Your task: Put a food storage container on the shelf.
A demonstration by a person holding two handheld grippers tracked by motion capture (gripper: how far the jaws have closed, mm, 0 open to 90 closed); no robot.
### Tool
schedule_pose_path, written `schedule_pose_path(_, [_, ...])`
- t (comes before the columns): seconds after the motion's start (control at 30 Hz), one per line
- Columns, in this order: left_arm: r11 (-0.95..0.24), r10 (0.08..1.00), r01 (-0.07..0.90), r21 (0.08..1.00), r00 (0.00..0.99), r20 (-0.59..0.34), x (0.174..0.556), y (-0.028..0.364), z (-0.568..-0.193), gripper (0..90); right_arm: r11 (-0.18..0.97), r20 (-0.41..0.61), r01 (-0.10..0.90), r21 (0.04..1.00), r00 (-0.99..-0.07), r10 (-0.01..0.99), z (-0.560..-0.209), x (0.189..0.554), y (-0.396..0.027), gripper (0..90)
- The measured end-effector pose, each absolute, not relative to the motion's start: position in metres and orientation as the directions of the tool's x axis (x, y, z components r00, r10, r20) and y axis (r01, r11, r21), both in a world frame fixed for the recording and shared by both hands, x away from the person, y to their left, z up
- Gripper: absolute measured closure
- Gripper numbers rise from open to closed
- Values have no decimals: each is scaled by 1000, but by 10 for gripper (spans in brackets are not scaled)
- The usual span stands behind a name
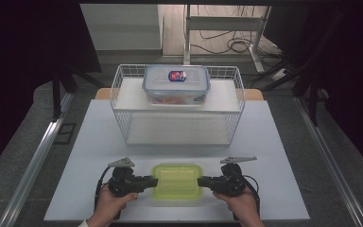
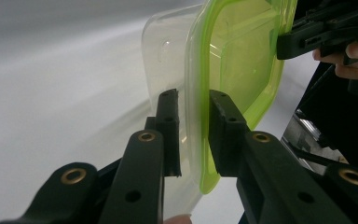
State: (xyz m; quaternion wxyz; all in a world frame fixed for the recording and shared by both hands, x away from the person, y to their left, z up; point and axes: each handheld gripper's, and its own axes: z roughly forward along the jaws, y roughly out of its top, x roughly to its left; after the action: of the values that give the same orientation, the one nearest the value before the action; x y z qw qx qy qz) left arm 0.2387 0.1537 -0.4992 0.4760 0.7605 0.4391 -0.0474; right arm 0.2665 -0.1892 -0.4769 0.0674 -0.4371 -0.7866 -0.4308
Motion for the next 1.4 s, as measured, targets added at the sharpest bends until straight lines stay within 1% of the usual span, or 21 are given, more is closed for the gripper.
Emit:
schedule_pose_path(0.33, [-177,623,678,713,639,-452,242,153,-490,760,259,448,716,649,-634,630,-468,268,-188,796])
schedule_pose_path(0.67, [-172,619,673,720,642,-452,247,153,-482,762,257,437,702,664,-644,628,-462,271,-189,796])
schedule_pose_path(1.23, [-163,628,644,748,652,-425,257,156,-460,768,270,370,641,719,-681,632,-435,278,-185,796])
schedule_pose_path(1.4, [-167,634,626,762,660,-403,261,156,-447,768,273,349,620,736,-693,631,-422,282,-184,796])
